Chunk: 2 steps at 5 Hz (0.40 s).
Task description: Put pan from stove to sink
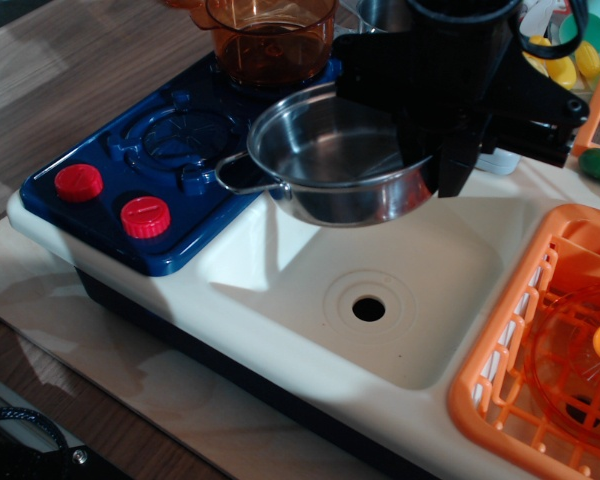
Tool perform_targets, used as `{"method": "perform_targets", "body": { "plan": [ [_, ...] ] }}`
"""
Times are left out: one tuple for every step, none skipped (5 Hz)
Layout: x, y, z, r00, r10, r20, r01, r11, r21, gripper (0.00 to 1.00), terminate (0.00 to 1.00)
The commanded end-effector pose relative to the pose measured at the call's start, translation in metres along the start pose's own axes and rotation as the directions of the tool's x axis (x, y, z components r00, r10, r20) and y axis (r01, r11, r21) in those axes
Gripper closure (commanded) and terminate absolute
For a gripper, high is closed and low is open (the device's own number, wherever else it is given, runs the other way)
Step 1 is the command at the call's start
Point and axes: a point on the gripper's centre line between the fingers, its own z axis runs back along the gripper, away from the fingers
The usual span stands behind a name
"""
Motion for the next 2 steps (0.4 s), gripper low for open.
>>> {"method": "perform_targets", "body": {
  "plan": [
    [0.0043, -0.0014, 0.0082, 0.998, 0.0, 0.066, 0.002, 0.999, -0.032, 0.0, 0.0],
    [0.0043, -0.0014, 0.0082, 0.998, 0.0, 0.066, 0.002, 0.999, -0.032, 0.0, 1.0]
  ]
}}
